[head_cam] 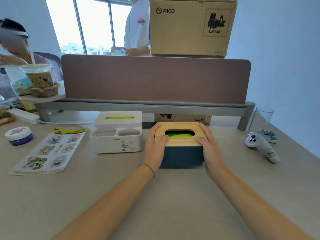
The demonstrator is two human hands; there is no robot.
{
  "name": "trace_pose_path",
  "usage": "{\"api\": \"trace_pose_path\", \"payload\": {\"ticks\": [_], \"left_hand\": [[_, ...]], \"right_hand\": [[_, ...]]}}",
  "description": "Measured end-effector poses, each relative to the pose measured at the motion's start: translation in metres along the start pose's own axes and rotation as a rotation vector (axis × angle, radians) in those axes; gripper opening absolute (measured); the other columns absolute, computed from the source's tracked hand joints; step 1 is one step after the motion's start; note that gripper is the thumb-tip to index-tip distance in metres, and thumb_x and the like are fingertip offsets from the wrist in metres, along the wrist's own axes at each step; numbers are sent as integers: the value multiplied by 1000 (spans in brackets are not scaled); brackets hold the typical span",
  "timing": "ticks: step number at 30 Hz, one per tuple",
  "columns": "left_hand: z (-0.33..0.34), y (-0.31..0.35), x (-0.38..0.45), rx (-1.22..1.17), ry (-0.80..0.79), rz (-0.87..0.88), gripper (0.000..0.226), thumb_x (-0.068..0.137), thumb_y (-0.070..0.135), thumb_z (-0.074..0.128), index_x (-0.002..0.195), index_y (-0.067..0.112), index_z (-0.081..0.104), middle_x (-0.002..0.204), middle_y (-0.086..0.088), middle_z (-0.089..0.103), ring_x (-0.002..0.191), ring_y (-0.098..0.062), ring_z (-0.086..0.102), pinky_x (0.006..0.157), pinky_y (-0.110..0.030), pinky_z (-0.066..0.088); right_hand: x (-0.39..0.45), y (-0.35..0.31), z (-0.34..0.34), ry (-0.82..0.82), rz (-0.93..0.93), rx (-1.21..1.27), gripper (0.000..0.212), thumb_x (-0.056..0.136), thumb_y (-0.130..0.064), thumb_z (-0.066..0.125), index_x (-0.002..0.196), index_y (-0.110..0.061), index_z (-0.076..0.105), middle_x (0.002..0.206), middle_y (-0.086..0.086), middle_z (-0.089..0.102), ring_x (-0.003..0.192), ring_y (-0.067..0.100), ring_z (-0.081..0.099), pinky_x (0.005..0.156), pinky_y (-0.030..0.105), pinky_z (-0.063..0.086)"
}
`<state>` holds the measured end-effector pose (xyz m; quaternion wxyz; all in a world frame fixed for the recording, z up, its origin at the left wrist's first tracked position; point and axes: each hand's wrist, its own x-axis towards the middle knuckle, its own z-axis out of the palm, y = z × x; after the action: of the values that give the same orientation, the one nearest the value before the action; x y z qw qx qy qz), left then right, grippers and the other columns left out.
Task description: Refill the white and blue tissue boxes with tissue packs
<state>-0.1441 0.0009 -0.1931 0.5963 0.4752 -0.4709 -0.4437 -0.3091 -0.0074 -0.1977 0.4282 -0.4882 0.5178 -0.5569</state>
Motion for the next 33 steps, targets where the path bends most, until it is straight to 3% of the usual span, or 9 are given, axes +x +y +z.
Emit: {"api": "trace_pose_path", "payload": {"ticks": [3, 9, 16, 20, 23, 26, 28, 30, 33], "left_hand": [[8, 2, 29, 36, -4, 14, 46, 101, 12, 54, 143, 30, 46, 117, 12, 50, 99, -7, 53, 64, -4, 46], [17, -7, 74, 74, 26, 21, 48, 98, 4, 55, 141, 24, 48, 120, 12, 50, 95, -2, 52, 63, 2, 40], [10, -24, 90, 43, 62, 3, 46, 98, 4, 57, 139, 26, 50, 119, 10, 53, 100, -4, 52, 64, 0, 43], [7, -24, 95, 63, 44, -11, 45, 98, 7, 59, 137, 28, 51, 118, 12, 53, 101, -4, 53, 65, -2, 45], [5, -19, 99, 209, 58, -6, 38, 95, 10, 64, 128, 28, 60, 130, 5, 55, 102, -4, 53, 73, -11, 45], [6, -2, 91, 373, 116, 121, 37, 94, 9, 62, 125, 29, 62, 127, 6, 62, 101, -6, 58, 72, -9, 43], [10, 18, 78, 375, 150, 242, 37, 96, 10, 57, 124, 35, 62, 125, 16, 63, 106, 5, 56, 85, -10, 45], [16, 45, 62, 279, 150, 346, 36, 97, 9, 56, 121, 34, 63, 124, 21, 63, 118, 4, 55, 104, -23, 46], [17, 98, 21, 28, 143, 535, 31, 98, -1, 53, 120, 16, 67, 120, 9, 69, 118, -1, 60, 103, -21, 47]], "right_hand": [[29, -2, 4, 0, -35, -18, 52, 98, -28, 58, 143, -46, 41, 132, -16, 44, 117, 7, 46, 101, 31, 44], [77, 7, 15, 16, -15, 32, 55, 95, -18, 62, 143, -39, 45, 116, -22, 49, 104, -2, 46, 81, 18, 41], [96, 23, 25, -12, -11, 20, 53, 97, -20, 61, 144, -38, 44, 110, -31, 47, 104, -2, 47, 83, 17, 42], [97, 24, 26, -23, -20, 6, 52, 97, -23, 60, 143, -41, 44, 112, -28, 48, 106, -1, 48, 88, 18, 44], [94, 22, 25, 16, -50, -84, 50, 97, -26, 61, 143, -38, 46, 128, -16, 50, 111, 2, 49, 89, 18, 43], [82, 12, 28, 143, -276, -365, 45, 98, -30, 52, 142, -35, 46, 146, -12, 48, 138, 13, 40, 112, 37, 40], [66, -7, 35, 166, -399, -364, 43, 98, -27, 49, 140, -35, 49, 148, -14, 48, 143, 11, 35, 116, 45, 36], [47, -40, 45, 163, -450, -239, 40, 98, -21, 50, 136, -35, 54, 142, -20, 53, 138, 1, 40, 116, 40, 36], [4, -89, 56, 151, -561, -48, 36, 99, -14, 51, 130, -30, 60, 132, -20, 61, 128, -4, 50, 112, 30, 41]]}}
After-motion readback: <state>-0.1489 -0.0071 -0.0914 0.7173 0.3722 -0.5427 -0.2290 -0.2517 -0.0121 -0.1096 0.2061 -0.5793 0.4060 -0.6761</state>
